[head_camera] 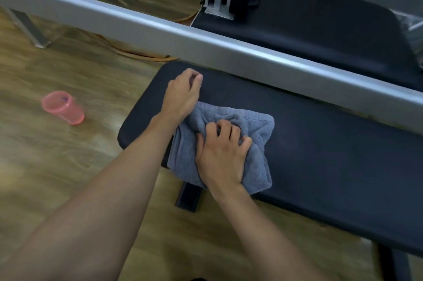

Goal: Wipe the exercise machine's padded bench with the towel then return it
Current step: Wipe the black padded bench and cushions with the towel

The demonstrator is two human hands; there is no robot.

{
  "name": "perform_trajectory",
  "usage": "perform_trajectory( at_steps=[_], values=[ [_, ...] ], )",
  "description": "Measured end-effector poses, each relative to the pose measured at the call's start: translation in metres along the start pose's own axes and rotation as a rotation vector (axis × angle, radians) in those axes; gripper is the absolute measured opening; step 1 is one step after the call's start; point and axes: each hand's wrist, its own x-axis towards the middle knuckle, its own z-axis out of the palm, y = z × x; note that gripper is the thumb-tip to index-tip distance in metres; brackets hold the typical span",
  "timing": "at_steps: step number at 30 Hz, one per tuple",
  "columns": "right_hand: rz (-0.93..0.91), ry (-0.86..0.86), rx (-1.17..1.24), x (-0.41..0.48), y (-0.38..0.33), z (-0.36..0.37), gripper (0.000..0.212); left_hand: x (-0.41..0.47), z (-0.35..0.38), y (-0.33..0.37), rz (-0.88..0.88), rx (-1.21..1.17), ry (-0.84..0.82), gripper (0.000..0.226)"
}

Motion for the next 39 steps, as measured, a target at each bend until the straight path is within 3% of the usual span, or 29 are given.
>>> perform_trajectory(
  at_steps=[6, 12, 15, 20, 23, 26, 28, 30, 33, 39],
  values=[
    [-0.007, 0.042, 0.007, 0.119, -0.016, 0.052, 0.024, 0.06, -0.003, -0.032, 0.028, -0.042, 0.043, 0.032],
    [0.021, -0.142, -0.009, 0.211, -0.031, 0.088, 0.035, 0.073, -0.017, -0.055, 0.015, -0.066, 0.029, 0.033],
    [0.021, -0.13, -0.029, 0.204, -0.035, 0.082, 0.035, 0.066, -0.026, -0.055, -0.037, -0.133, 0.019, 0.035],
    [-0.089, -0.076, 0.006, 0.124, -0.061, 0.048, 0.023, 0.06, -0.052, -0.045, -0.27, -0.35, 0.093, 0.03],
    [-0.149, -0.082, 0.079, 0.061, -0.084, 0.025, 0.016, 0.058, -0.065, -0.05, -0.297, -0.284, 0.048, 0.027],
    [-0.217, -0.103, 0.12, 0.025, -0.104, 0.013, 0.019, 0.058, -0.071, -0.062, -0.306, -0.212, 0.003, 0.044],
    [-0.34, -0.138, 0.131, 0.017, -0.109, 0.011, 0.025, 0.059, -0.071, -0.063, -0.292, -0.156, -0.03, 0.037],
    [-0.46, -0.174, 0.151, 0.026, -0.104, 0.014, 0.03, 0.063, -0.067, -0.062, -0.239, -0.084, -0.057, 0.028],
    [-0.521, -0.179, 0.198, 0.074, -0.089, 0.03, 0.03, 0.075, -0.061, -0.061, -0.183, -0.03, -0.054, 0.038],
    [-0.35, -0.174, 0.092, 0.177, -0.077, 0.074, 0.039, 0.1, -0.071, -0.054, -0.081, 0.015, 0.032, 0.04]
  ],
)
